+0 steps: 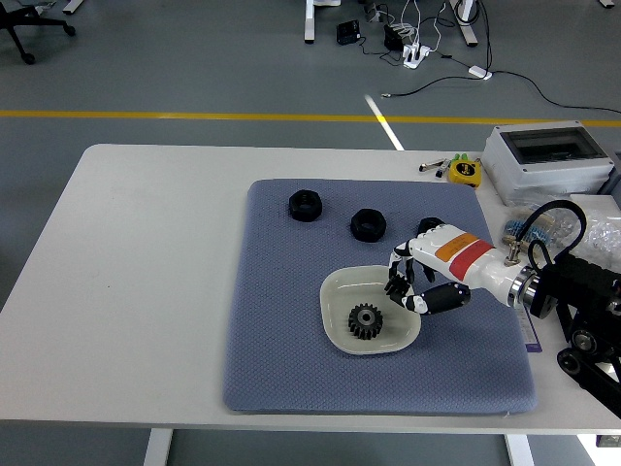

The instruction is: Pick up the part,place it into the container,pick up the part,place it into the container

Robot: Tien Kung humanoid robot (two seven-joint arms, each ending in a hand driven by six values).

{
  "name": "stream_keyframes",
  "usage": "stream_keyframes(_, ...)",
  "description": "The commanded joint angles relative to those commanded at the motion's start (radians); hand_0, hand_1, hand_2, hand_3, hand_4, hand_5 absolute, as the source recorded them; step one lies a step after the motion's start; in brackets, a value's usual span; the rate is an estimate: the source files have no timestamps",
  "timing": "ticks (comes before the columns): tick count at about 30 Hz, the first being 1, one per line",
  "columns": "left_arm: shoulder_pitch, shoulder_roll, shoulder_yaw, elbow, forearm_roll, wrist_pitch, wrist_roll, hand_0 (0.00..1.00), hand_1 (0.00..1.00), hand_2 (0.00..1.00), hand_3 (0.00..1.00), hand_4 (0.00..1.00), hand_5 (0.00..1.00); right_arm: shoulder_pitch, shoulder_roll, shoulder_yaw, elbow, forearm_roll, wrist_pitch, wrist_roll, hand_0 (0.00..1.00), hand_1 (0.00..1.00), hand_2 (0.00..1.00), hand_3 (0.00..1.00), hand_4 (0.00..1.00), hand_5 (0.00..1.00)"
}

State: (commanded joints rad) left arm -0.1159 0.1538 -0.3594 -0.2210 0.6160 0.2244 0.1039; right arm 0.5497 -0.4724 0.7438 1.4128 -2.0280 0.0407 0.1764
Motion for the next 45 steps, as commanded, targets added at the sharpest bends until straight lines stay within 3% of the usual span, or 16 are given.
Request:
stream_keyframes(19, -0.007, 0.004, 0.012, 0.001, -0.020, 0.004, -0.008, 0.704, 0.635, 0.709, 0.616, 0.714, 0.686, 0.079, 0.069, -0.122, -0.059, -0.034, 0.003, -0.007, 0.088, 0.237, 0.373, 0.486, 0.646, 0.349)
stream_keyframes(44, -0.007, 0.005, 0.012, 0.001, -0.019, 0.004, -0.007, 0.704, 0.633, 0.710, 0.617, 0.711, 0.681, 0.086, 0.087, -0.140, -0.106, -0.048, 0.009, -0.008, 0.093, 0.254, 0.400, 0.493, 0.653, 0.342)
stream_keyframes(45, -0.007, 0.005, 0.011, 0.001, -0.019, 0.003, -0.007, 0.704, 0.632, 0.708, 0.617, 0.712, 0.681, 0.086, 0.087, -0.139, -0.106, -0.049, 0.011, -0.007, 0.101, 0.291, 0.446, 0.509, 0.658, 0.342)
